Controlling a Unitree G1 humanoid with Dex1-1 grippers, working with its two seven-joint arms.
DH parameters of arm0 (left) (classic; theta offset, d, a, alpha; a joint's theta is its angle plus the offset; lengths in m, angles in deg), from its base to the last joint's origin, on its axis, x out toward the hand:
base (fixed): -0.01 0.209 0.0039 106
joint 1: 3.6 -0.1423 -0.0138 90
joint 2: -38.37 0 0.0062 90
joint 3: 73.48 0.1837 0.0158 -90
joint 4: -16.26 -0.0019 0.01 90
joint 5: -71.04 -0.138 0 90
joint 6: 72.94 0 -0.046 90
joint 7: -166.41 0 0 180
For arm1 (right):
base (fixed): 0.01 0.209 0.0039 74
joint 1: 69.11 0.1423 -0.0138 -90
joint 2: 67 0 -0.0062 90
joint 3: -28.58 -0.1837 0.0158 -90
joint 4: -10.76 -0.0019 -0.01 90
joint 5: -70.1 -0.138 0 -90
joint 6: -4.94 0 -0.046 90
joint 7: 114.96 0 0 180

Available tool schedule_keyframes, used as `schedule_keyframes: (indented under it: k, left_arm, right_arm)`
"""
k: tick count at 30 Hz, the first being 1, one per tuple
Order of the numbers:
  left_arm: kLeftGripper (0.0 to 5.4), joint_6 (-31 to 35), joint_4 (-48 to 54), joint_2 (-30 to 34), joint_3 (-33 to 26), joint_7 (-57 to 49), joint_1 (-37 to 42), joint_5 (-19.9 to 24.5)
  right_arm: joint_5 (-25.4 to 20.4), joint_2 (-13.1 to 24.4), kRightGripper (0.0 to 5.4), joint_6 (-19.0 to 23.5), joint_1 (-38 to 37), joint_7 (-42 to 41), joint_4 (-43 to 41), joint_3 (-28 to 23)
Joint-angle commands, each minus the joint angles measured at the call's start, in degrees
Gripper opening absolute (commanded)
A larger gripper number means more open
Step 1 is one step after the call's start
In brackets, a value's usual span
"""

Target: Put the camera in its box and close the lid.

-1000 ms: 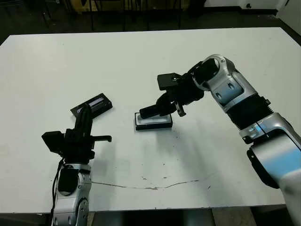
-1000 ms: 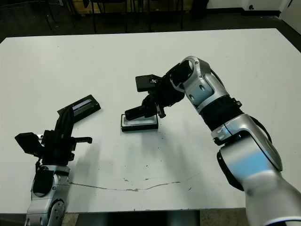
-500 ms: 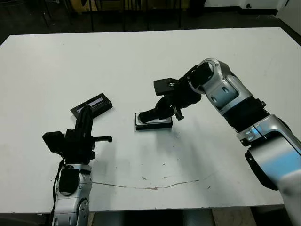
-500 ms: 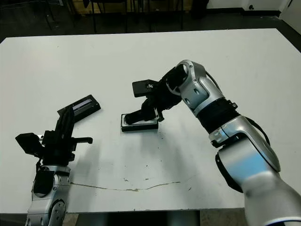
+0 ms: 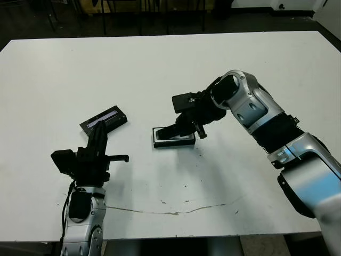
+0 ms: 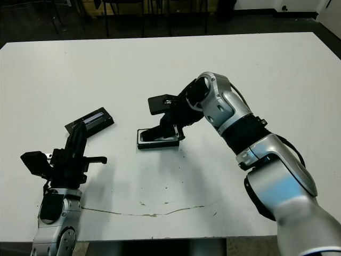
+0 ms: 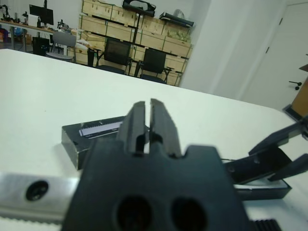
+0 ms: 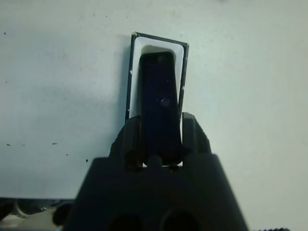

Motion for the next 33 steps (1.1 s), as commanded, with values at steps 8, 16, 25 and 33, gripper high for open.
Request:
schedule_keyframes:
  k: [8,16,25,33]
  left_arm:
    - [0.0,0.0,-0.93,-0.01,-0.15,-0.4,-0.47,-0.15]
    - [0.0,0.25,-0.65,-0.14,0.0,-0.44,-0.76,0.08]
    - [0.0,0.11,-0.74,-0.33,0.16,-0.67,-0.9,-0.27]
    - [0.0,-0.94,-1.48,-0.16,0.13,0.16,-0.79,0.22]
  right_arm:
    - [0.0,-2.64,0.67,0.86,-0.81,-1.45,-0.63,2.33]
    - [1.0,-2.55,0.67,1.61,-1.44,-1.6,-2.48,3.71]
    - [-3.18,-2.06,1.18,-6.01,0.86,-6.65,3.09,1.4]
    - [-3.97,-0.45,2.55,-13.46,2.2,-4.55,7.89,-2.45]
